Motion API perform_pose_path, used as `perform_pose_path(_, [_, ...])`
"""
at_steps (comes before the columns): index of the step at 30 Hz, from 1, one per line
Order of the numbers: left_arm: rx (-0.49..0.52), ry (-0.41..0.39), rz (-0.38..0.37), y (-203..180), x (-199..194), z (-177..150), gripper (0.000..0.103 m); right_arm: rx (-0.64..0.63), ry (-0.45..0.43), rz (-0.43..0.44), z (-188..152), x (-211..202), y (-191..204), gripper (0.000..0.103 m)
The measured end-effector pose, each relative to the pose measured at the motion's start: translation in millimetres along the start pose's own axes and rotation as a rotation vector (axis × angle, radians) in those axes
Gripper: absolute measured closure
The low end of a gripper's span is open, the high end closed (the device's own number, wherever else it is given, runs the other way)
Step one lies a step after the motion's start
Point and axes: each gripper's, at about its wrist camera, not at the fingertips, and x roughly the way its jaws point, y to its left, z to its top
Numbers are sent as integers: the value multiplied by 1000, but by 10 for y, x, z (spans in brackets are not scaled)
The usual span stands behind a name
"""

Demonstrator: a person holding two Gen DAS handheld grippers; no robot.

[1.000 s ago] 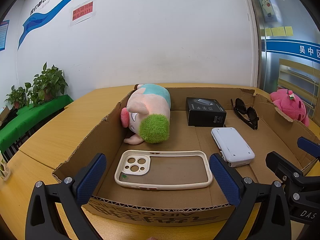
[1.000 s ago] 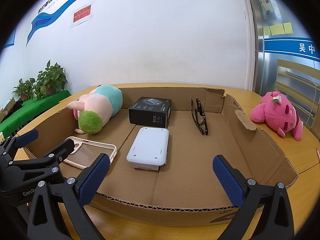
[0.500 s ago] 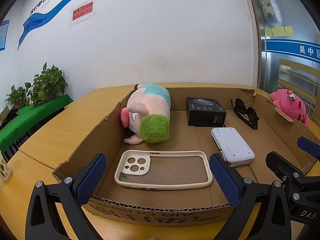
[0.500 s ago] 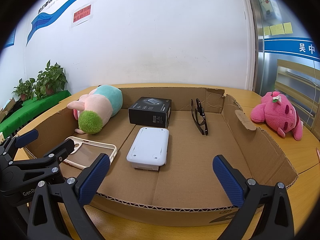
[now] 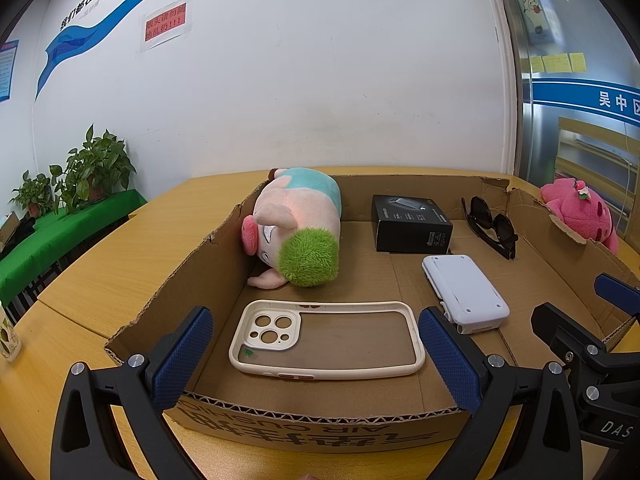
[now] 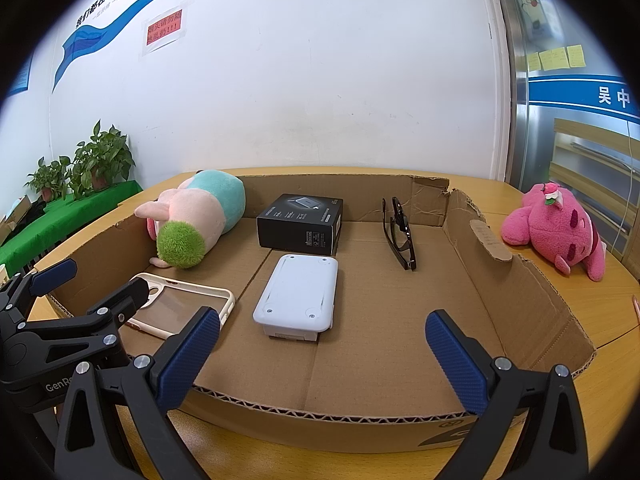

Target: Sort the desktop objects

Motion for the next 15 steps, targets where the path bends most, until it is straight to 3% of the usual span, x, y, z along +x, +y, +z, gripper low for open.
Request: perform_pose_path(15, [0, 0, 0, 1, -6, -12, 0, 0, 0, 0, 1, 1, 4, 1])
